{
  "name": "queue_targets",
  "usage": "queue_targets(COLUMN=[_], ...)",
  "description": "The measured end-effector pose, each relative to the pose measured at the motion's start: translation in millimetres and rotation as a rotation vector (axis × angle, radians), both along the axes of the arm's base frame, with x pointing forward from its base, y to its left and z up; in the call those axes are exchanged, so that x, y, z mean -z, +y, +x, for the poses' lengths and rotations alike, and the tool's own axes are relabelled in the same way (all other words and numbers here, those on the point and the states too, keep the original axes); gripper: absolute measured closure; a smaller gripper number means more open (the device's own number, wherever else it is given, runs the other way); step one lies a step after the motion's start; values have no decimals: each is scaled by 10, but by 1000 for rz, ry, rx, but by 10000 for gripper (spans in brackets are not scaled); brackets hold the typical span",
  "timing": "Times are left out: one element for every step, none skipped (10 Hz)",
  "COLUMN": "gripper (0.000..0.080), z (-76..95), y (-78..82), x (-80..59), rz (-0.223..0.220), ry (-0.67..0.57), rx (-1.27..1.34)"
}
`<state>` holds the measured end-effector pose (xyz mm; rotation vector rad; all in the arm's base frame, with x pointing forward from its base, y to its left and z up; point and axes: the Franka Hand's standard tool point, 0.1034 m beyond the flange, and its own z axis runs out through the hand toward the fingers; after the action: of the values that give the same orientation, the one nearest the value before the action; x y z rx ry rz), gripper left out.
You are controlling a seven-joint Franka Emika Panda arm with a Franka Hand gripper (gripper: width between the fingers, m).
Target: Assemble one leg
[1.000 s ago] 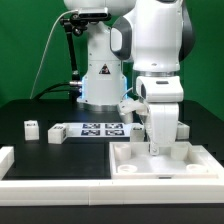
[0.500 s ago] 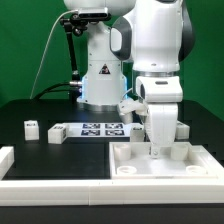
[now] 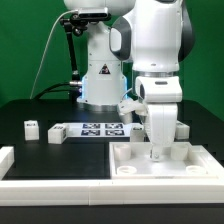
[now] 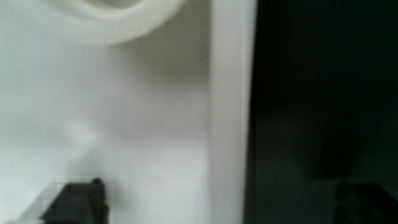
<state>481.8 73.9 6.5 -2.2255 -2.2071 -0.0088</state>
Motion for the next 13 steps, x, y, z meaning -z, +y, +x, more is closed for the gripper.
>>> queue_targets(gripper=[151, 151, 150, 150, 150, 150, 150, 150, 150, 150, 150, 150, 150], z=[0, -6, -54, -115, -171, -226, -232, -238, -245, -246, -257, -339, -471], y=[-1, -3, -10, -3, 20, 24, 25, 18, 20, 25, 24, 18, 37], x=[0, -15, -110, -228, -331, -446, -501, -476, -466, -466, -459, -419, -374], rz=[0, 0, -3, -6, -9, -13, -13, -13, -11, -8, -7, 4, 16], ry=[0, -2, -8, -18, -28, -37, -44, -39, -36, -35, -33, -23, -7], rx=[0, 7, 30, 56, 71, 94, 123, 128, 182, 296, 377, 521, 710])
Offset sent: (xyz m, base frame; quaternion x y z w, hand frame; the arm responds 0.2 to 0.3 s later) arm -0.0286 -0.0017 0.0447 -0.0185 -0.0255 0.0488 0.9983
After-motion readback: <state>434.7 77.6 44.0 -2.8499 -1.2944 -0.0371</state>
